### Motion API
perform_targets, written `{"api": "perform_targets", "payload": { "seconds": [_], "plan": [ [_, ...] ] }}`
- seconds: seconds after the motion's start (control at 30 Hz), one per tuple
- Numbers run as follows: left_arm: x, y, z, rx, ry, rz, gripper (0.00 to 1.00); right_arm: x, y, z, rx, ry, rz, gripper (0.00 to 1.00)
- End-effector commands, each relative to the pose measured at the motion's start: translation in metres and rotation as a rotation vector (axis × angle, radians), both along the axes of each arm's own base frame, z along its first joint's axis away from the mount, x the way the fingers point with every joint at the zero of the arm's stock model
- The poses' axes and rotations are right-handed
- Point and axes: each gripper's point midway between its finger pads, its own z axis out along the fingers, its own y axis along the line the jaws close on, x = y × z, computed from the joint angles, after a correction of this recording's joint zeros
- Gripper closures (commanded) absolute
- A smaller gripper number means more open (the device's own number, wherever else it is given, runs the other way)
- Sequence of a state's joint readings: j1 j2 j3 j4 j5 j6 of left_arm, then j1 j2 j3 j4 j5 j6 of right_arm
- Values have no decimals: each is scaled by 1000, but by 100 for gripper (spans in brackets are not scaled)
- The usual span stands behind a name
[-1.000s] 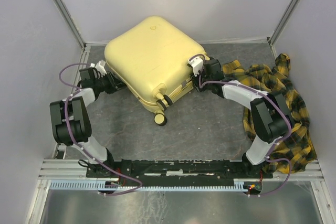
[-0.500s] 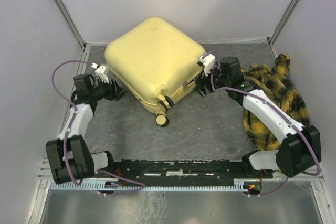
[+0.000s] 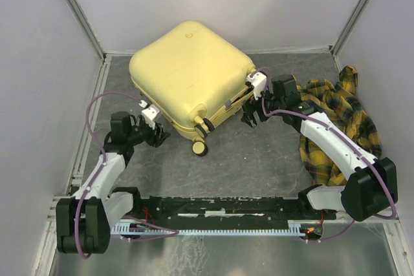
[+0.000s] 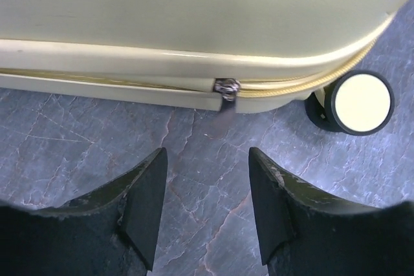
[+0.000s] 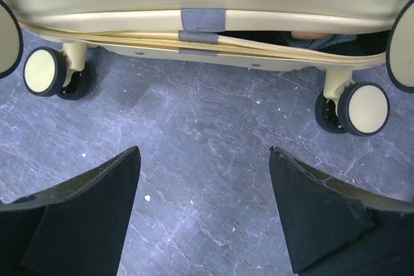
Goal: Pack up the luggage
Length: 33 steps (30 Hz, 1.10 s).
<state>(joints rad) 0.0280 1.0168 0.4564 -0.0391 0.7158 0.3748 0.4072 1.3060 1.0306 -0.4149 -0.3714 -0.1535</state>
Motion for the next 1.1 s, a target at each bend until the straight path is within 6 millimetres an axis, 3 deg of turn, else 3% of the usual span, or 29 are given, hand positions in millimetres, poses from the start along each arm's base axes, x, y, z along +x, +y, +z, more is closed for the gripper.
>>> {"api": "perform_targets", "payload": {
  "seconds": [0.0,0.23,0.47,0.63,0.73,0.87,1.07],
  "plan": [
    [14,3,12,138,-196,18,41,9,-9,12,-3,-48,-72,11],
    [13,-14,14,178,-298,18,43,23,-26,29,-2,-68,-152,9],
    [21,-22,16,198,-352,68,48,51,-67,41,-88,-70,-269,8],
    [28,-26,13,214,-365,90,57,63,-89,51,-117,-104,-322,6],
    [29,-31,13,200,-346,70,69,71,-98,55,-156,-127,-328,5],
    [20,-37,10,193,-318,21,90,86,-100,47,-229,-119,-278,0],
    [6,-41,6,184,-269,-31,97,106,-86,45,-229,-84,-193,1]
  ]
}}
